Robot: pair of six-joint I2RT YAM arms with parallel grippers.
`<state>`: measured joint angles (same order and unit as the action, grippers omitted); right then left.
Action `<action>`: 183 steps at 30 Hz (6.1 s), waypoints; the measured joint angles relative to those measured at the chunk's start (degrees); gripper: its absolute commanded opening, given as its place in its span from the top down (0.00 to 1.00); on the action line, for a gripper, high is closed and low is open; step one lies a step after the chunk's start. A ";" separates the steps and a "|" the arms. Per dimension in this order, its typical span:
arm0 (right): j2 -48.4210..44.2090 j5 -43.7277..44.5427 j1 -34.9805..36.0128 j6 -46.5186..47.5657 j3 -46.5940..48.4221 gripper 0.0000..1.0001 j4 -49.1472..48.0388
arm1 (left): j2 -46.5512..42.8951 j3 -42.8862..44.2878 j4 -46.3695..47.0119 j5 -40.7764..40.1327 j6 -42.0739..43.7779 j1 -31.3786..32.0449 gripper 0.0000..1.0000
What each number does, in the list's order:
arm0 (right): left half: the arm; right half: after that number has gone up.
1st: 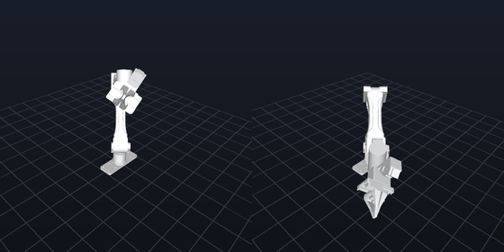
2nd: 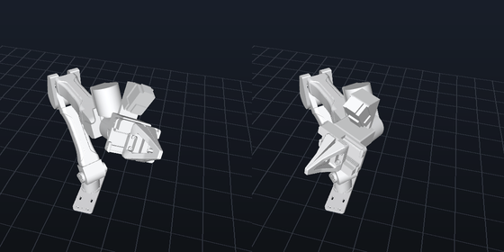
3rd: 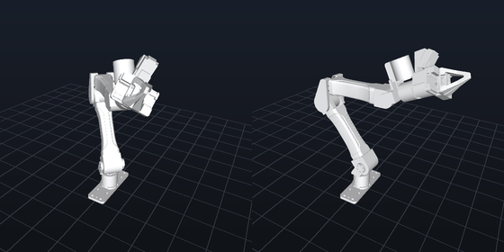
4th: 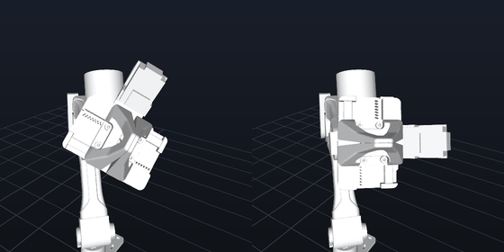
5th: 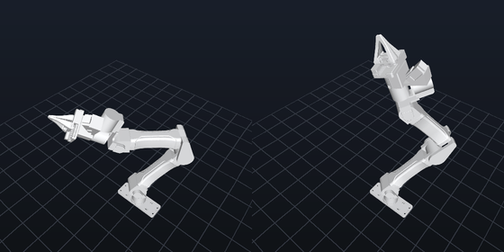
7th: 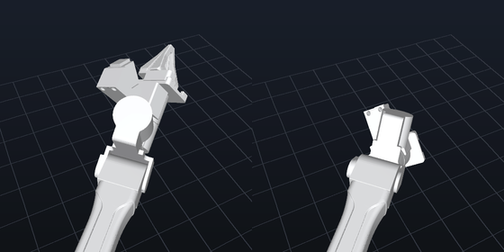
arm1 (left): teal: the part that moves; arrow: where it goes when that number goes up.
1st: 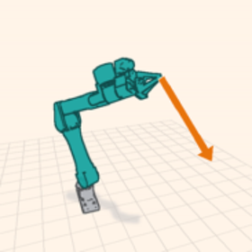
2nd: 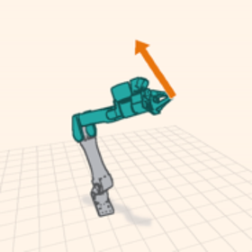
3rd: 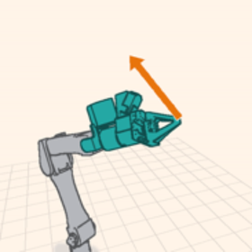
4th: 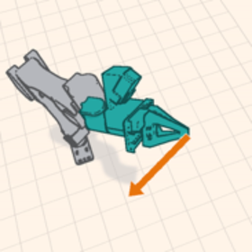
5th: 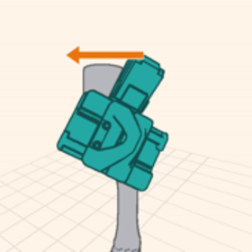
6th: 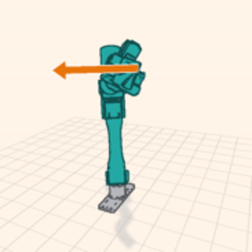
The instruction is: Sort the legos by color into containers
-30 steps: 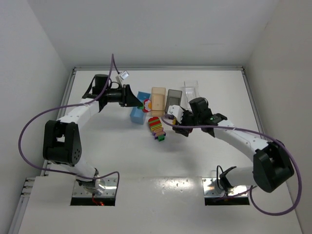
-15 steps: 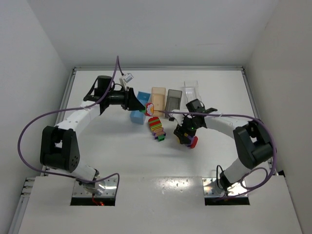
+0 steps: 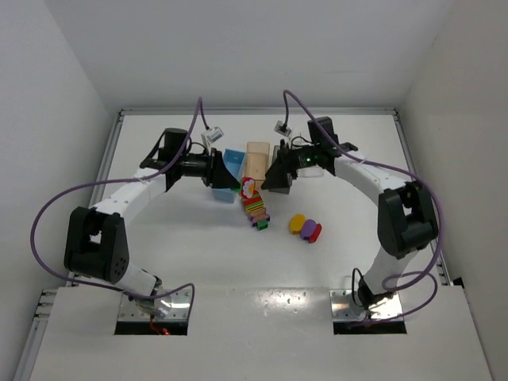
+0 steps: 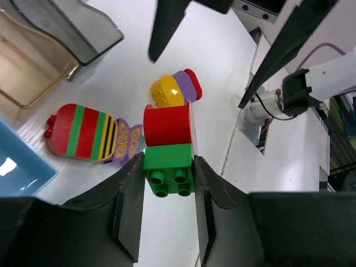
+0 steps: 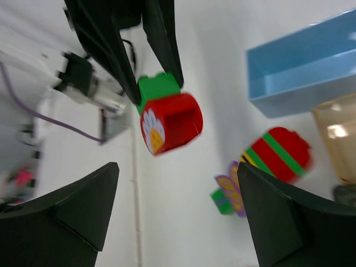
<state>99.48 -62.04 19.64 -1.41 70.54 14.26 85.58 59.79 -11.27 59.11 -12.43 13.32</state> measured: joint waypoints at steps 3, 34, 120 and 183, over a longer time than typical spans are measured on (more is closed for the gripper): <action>2.47 -4.66 0.42 -10.73 -0.72 0.12 -7.34 | 0.00 0.11 0.22 1.25 -0.11 1.07 1.00; 8.15 -4.52 -5.38 -9.84 6.25 1.00 -3.50 | 1.38 4.37 5.20 -10.80 -3.76 -8.35 1.00; -35.93 60.06 -30.05 16.65 -18.53 0.00 30.08 | 33.33 23.08 -9.51 -18.45 64.94 33.66 0.00; -23.71 43.41 -30.73 20.92 -5.14 0.00 43.25 | 38.99 28.06 -6.51 -20.15 45.55 38.14 0.32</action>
<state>75.77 -18.63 -11.09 19.51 65.41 57.52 124.57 87.85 -17.78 38.96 33.12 51.46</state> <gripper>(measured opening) 0.996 0.698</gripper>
